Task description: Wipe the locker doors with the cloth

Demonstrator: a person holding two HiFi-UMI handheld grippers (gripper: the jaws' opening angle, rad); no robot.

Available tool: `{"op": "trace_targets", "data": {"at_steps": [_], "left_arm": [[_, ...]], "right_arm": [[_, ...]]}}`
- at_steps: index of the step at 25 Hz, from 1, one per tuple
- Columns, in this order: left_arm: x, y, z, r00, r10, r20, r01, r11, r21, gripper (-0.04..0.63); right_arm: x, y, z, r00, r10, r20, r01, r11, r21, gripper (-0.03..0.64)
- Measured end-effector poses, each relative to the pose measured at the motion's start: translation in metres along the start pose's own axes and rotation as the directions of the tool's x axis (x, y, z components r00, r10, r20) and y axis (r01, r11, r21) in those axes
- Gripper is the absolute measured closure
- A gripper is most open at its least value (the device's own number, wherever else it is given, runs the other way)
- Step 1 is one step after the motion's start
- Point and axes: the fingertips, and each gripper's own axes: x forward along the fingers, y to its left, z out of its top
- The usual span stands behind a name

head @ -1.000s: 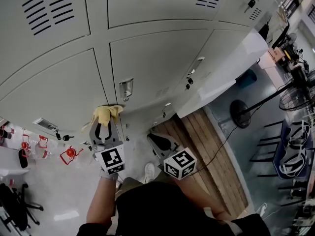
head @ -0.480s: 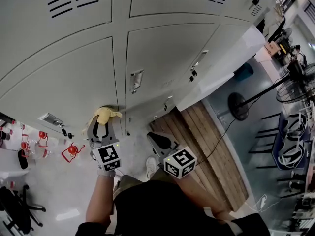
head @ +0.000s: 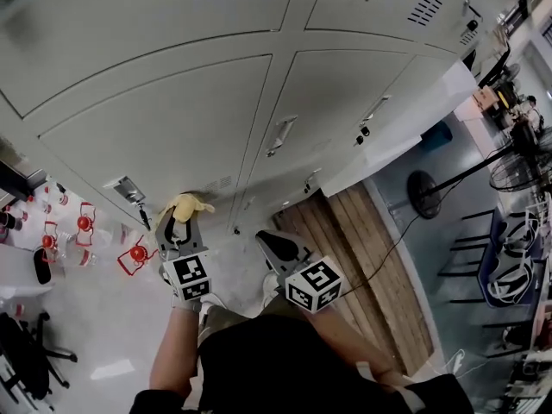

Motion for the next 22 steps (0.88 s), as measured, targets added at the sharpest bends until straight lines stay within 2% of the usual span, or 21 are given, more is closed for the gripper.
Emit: {"op": "trace_targets", "data": {"at_steps": [12, 22], "left_arm": [[-0.029, 0.066, -0.044, 0.994, 0.090, -0.070, -0.092, 0.995, -0.031, 0.483], [-0.030, 0.073, -0.058, 0.977, 0.171, -0.129, -0.178, 0.983, -0.044, 0.483]], "right_arm": [[0.032, 0.050, -0.003, 0.997, 0.072, -0.017, -0.072, 0.997, -0.021, 0.586], [0.022, 0.039, -0.005, 0.998, 0.058, -0.020, -0.058, 0.998, -0.016, 0.586]]}}
